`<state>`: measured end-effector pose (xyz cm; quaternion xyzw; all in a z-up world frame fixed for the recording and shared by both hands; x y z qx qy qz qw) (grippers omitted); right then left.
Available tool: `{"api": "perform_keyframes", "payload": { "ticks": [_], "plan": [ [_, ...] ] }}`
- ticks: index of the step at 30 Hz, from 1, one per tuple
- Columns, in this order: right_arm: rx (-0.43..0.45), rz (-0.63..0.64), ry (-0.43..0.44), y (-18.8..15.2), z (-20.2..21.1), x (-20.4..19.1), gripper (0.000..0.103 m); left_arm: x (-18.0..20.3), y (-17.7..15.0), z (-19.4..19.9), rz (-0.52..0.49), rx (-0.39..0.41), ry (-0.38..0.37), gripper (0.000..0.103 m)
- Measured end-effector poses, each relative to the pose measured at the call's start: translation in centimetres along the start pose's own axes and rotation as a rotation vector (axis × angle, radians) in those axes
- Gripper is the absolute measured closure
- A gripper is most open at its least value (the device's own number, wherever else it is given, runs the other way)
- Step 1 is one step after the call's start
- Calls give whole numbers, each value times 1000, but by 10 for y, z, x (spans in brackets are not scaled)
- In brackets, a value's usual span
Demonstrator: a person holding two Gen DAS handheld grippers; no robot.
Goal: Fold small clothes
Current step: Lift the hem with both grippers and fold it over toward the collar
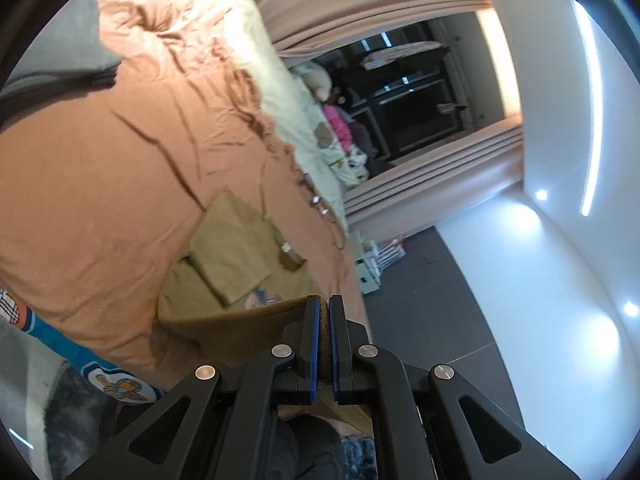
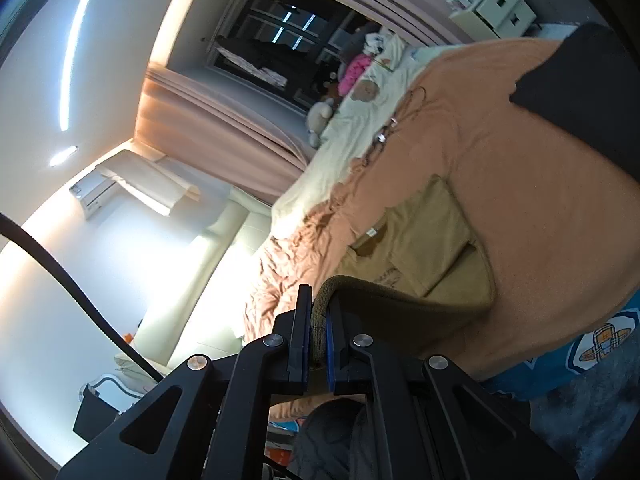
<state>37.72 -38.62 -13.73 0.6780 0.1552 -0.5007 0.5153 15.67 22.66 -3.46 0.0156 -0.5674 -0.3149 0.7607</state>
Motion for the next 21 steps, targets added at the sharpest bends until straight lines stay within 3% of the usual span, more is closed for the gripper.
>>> {"api": "perform_keyframes", "payload": {
  "ticks": [8, 21],
  "plan": [
    [-12, -43, -28, 30, -52, 13, 101, -15, 25, -50, 16, -42, 67, 99],
    [-14, 16, -57, 93, -116, -2, 101, 18, 95, -111, -46, -26, 122, 99]
  ]
}}
Point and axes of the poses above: each gripper's, at about its wrist camera, not at the fingertips, and z roughly against the way its jaws point, x to its right, y to its top, the point moved 9 cm from there along -z, roughly the way its jaws point, and after that the axes turned 6 degrees about y, right-handed, at the moved point
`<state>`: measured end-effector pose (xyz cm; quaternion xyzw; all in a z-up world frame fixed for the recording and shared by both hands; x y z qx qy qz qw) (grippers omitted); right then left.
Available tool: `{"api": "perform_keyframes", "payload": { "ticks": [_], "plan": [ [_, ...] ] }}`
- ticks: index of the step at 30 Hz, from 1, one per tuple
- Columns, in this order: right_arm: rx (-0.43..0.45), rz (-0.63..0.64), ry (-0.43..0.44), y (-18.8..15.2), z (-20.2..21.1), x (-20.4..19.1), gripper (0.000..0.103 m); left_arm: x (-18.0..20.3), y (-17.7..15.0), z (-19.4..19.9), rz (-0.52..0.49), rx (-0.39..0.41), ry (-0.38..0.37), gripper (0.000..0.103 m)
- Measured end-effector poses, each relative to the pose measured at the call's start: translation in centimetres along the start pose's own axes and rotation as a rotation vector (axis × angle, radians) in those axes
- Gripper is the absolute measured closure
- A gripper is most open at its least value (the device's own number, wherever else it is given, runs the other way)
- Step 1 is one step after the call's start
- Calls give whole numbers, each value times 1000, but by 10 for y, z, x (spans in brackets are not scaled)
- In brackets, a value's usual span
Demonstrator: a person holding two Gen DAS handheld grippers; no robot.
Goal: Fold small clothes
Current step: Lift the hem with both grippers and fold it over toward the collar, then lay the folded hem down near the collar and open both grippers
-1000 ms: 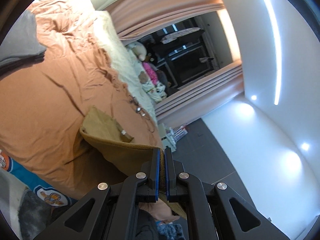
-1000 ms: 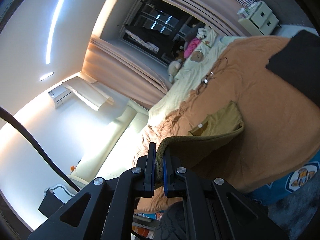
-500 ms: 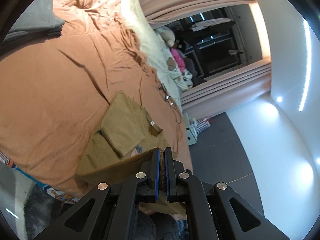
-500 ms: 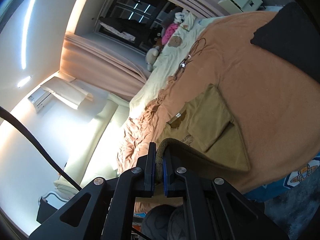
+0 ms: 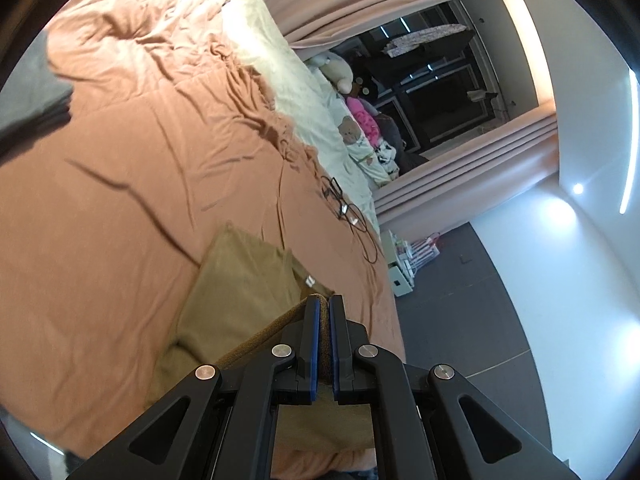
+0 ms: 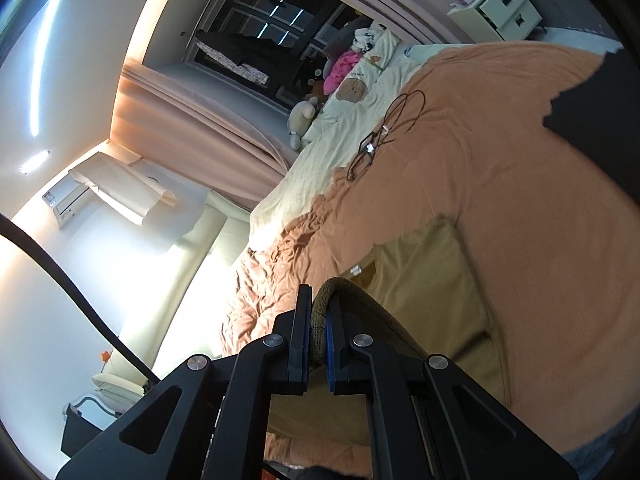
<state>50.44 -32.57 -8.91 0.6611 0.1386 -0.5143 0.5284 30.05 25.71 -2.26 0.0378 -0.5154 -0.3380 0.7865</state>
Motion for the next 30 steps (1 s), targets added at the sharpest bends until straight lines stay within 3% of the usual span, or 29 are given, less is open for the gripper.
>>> {"api": "perform_keyframes", "payload": {
  "ticks": [13, 30],
  "plan": [
    [-55, -6, -68, 27, -54, 27, 100, 2, 34, -70, -3, 30, 104, 99],
    [-116, -163, -180, 52, -120, 78, 100, -72, 42, -174, 99, -42, 267, 99]
  ]
}}
Point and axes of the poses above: each gripper's, at about its wrist camera, not at the fingertips, and z roughly against the way its jaws point, x to its right, y to its top, the point moved 9 cm from there along -z, roughly the way its jaws point, and after that the axes turned 6 degrees about y, right-handed, at the moved point
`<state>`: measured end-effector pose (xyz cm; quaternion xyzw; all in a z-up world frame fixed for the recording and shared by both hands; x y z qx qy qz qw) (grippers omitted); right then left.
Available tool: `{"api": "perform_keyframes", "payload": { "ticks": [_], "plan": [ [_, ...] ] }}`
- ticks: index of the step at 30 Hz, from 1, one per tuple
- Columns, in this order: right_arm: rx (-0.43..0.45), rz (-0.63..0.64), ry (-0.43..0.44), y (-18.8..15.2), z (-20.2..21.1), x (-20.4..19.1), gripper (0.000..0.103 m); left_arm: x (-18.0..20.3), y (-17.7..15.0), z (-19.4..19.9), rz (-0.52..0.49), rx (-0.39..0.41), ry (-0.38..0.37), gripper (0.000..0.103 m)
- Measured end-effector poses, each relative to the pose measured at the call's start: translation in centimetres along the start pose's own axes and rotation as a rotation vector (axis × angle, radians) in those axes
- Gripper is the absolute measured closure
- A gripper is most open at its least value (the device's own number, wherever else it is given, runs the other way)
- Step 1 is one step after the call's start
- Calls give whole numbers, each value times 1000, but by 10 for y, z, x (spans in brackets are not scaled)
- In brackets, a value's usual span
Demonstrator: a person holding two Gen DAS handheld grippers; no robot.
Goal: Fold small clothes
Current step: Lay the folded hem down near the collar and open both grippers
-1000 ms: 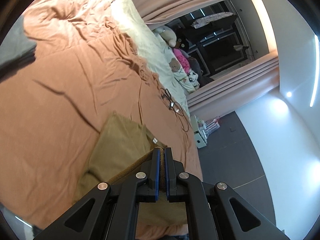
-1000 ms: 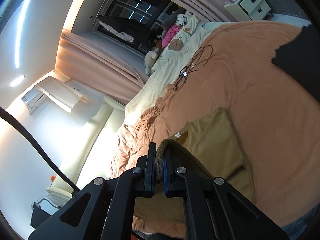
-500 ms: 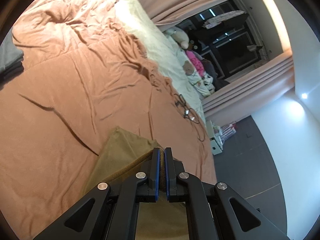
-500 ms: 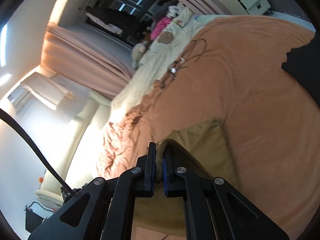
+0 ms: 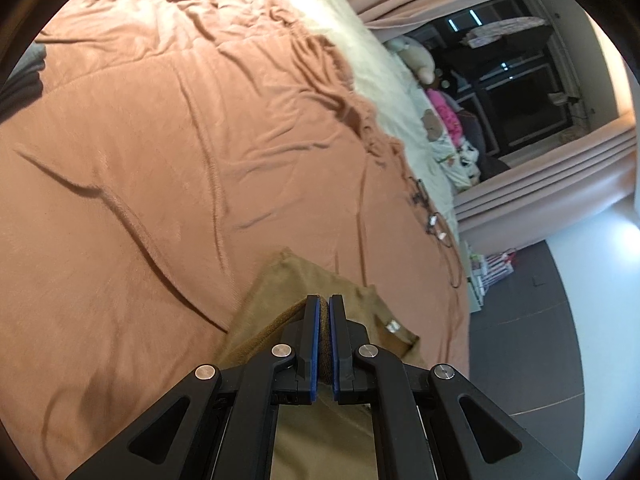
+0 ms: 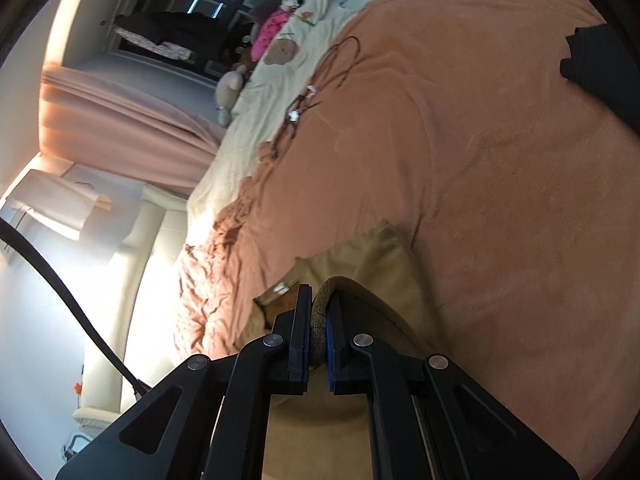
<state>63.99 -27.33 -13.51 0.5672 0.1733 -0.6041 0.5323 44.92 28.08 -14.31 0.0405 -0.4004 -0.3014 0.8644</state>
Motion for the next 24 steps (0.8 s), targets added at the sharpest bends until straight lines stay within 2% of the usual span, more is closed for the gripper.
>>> {"api": "perform_keyframes", "payload": {
  "ticks": [8, 15, 16, 18, 20, 21, 23, 24],
  "plan": [
    [-14, 23, -139, 8, -29, 18, 100, -14, -1, -49, -45, -42, 102, 98],
    [-45, 15, -193, 7, -38, 14, 100, -29, -3, -70, -63, -74, 183, 98],
    [-51, 11, -205, 7, -37, 15, 100, -29, -5, -72, -68, -85, 190, 96],
    [-55, 7, -219, 6, -34, 12, 98, -28, -8, -73, -97, -97, 207, 84],
    [-59, 10, -222, 5, -29, 3, 89, -25, -12, -69, -140, -90, 224, 56],
    [-56, 10, -222, 9, -32, 1, 82, -24, -13, -64, -157, -79, 227, 50],
    [-33, 27, -236, 11, -21, -7, 44, -19, -15, -56, -175, -66, 219, 35],
    [-23, 40, -245, 12, -17, -9, 40, -17, -16, -53, -180, -63, 214, 33]
  ]
}}
Point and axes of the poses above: each gripper's, at about its wrist camera, not at the fingertips, and z roughly against the way its jaws point, x to its right, y to its top, the point moved 9 cm from there along -z, roughly the way its jaws point, and after that the axes turned 6 degrees about y, right-handed, at the moved point
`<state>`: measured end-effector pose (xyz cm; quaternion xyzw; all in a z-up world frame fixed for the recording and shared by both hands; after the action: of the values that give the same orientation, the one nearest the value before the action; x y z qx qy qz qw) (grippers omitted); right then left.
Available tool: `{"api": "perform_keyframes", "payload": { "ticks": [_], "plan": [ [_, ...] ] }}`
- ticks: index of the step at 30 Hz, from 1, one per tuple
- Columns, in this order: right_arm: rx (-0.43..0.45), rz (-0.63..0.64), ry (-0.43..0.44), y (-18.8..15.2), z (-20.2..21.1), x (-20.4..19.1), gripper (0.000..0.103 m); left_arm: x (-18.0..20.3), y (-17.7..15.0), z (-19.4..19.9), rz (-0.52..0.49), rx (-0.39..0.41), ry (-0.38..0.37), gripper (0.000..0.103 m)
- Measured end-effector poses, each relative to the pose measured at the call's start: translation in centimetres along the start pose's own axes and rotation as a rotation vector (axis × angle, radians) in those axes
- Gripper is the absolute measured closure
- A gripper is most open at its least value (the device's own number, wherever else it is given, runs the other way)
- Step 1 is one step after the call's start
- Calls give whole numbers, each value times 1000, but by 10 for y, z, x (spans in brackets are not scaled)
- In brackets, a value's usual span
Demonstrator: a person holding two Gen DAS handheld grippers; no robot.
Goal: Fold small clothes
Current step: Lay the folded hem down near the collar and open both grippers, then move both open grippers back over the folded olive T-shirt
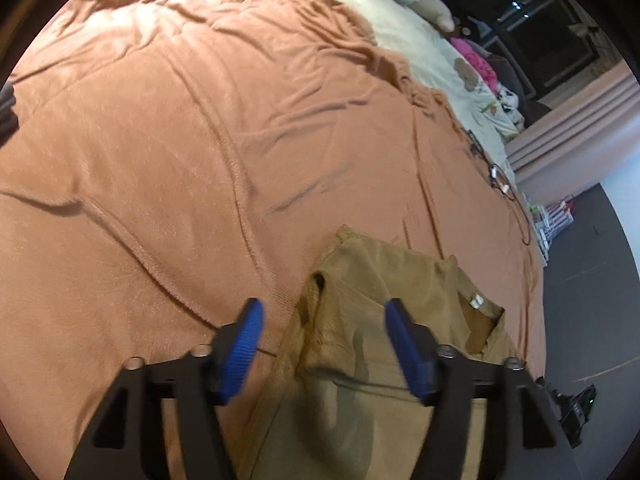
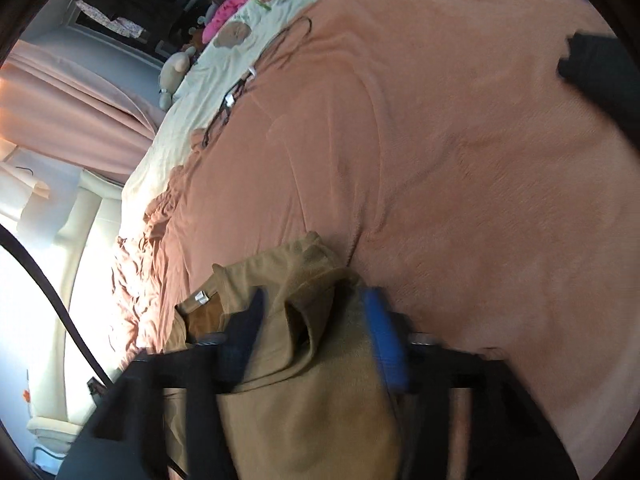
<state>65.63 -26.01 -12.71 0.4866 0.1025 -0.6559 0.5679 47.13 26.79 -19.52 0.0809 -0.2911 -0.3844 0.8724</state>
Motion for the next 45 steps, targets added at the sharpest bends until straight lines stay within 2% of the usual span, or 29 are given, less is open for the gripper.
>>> {"api": "perform_keyframes", "payload": {
  "ticks": [4, 9, 13, 18, 21, 23, 28, 31, 35, 39, 45],
  "plan": [
    [23, 88, -87, -2, 30, -18, 39, 9, -5, 21, -48, 14, 13, 20],
    [90, 289, -241, -21, 60, -63, 39, 16, -15, 44, -139, 42, 91, 15],
    [133, 394, -196, -44, 89, -96, 39, 19, -20, 67, -175, 87, 110, 10],
    [152, 532, -227, -71, 112, -107, 39, 31, -30, 97, -291, 147, 100, 8],
    [158, 600, -210, -91, 121, -109, 39, 36, -40, 108, -349, 150, 100, 8],
    [161, 638, -232, -102, 127, -108, 39, 37, -45, 114, -377, 152, 90, 8],
    [117, 679, -272, -111, 129, -93, 39, 34, -52, 125, -433, 193, 89, 8],
    [56, 681, -321, -106, 123, -88, 39, 30, -53, 125, -441, 182, 97, 8],
    [53, 711, -369, -102, 115, -80, 39, 17, -53, 117, -444, 133, 106, 8],
    [15, 706, -360, -105, 98, -70, 39, 0, -52, 105, -433, 100, 138, 8],
    [-38, 689, -344, -100, 79, -63, 39, -15, -60, 85, -472, 65, 179, 8]
  ]
}}
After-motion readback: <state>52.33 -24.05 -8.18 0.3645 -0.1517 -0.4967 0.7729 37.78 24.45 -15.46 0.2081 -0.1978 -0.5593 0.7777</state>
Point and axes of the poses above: each gripper's, at about its wrist camera, not at the fingertips, and z roughly against the way its jaws point, x to its right, y to its top, the point moved 9 cm from there along -z, roughly the way its jaws point, and after that the axes turned 6 degrees about y, right-handed, at the moved point
